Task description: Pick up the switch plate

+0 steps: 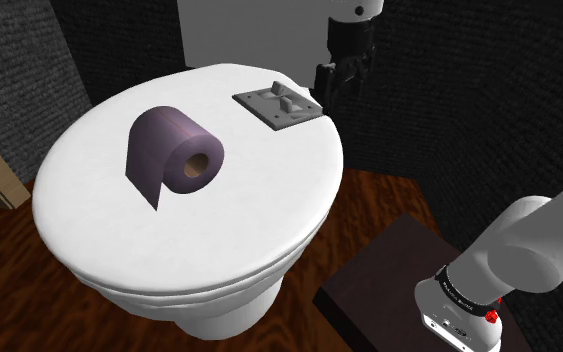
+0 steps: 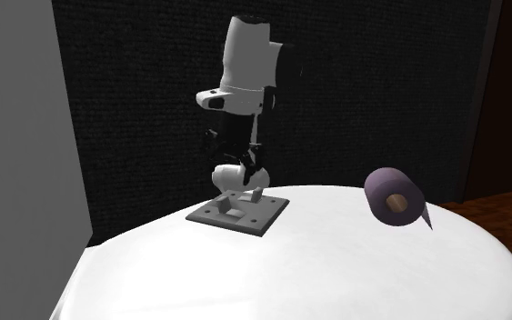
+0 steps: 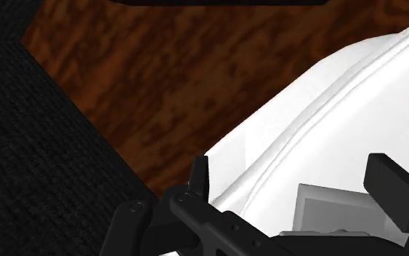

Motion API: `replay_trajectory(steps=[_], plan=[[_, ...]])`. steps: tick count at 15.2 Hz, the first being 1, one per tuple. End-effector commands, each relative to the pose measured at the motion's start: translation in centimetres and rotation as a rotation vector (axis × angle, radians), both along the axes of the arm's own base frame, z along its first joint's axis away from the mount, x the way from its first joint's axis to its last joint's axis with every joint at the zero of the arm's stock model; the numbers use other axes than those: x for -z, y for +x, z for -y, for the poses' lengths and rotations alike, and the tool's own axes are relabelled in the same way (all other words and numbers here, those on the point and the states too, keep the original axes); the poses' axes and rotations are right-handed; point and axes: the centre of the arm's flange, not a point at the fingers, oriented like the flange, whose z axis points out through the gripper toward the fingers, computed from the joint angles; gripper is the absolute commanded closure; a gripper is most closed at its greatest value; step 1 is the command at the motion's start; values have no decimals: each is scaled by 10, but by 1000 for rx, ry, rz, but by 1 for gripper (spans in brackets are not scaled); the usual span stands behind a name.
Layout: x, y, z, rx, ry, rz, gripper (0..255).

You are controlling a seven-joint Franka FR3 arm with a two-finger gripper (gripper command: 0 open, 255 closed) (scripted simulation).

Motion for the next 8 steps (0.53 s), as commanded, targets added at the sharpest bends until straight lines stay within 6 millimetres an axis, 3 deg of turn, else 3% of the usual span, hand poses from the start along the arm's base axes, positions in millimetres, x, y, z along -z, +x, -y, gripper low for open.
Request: replay_trajectory(steps=[1,8], plan=[[-7,12,-23,12,-7,15,0],[-37,57,-97,46,-37,66,0]])
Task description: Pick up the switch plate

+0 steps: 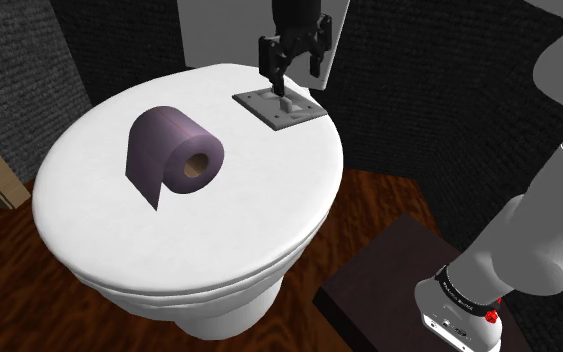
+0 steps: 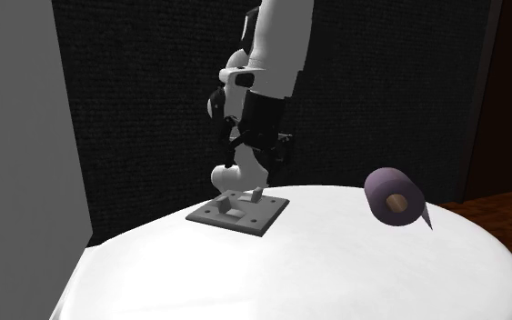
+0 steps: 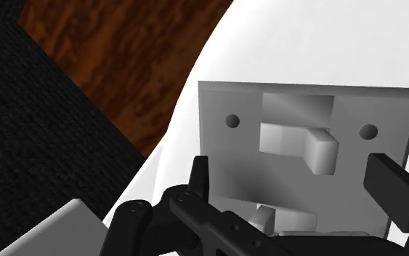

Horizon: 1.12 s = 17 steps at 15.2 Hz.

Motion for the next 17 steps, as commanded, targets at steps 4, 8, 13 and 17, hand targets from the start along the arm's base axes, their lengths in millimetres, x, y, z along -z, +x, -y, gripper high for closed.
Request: replay_trajectory(steps=[4,8,13,17], plan=[[0,17,-25,18,-10,18,0],[21,17,-25,18,-10,18,0],[29,17,-25,18,-10,18,255],[29,17,-25,18,-10,18,255]])
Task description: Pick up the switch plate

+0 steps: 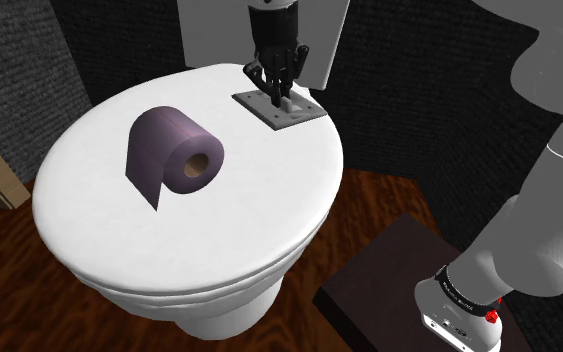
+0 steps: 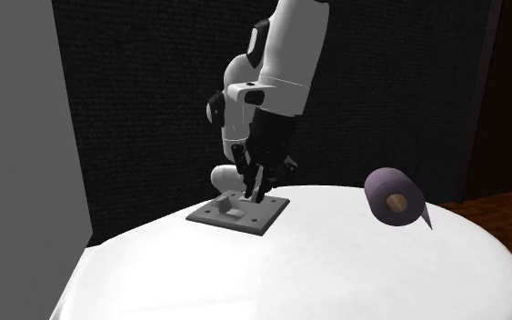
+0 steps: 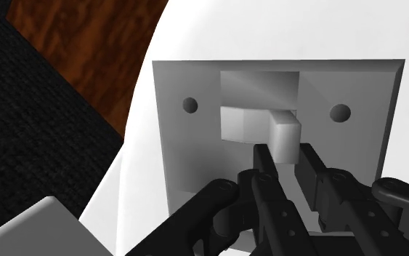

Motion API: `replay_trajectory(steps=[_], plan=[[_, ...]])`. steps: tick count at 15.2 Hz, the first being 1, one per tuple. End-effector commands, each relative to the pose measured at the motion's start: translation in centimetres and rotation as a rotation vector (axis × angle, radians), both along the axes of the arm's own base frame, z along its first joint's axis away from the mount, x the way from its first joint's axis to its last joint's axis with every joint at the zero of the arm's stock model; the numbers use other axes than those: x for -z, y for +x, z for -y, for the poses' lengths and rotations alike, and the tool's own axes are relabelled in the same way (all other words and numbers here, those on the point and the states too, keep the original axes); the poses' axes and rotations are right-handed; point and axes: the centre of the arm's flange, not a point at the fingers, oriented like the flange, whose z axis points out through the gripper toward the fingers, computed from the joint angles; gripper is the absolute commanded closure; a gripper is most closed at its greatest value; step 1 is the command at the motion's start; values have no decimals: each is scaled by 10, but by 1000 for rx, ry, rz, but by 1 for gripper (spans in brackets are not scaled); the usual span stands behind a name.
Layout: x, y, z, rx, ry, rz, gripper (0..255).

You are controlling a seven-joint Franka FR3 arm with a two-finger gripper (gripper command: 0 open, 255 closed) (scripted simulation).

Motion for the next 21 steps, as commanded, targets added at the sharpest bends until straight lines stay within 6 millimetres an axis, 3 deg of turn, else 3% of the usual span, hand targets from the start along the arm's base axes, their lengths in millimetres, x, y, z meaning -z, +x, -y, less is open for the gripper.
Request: replay_trajectory(steps=[1,4,19,21], plan=[[1,0,0,0,0,-1,255],[1,0,0,0,0,-1,255],[-79,0,0,0,0,-1,255],[-79,0,0,0,0,-1,255]])
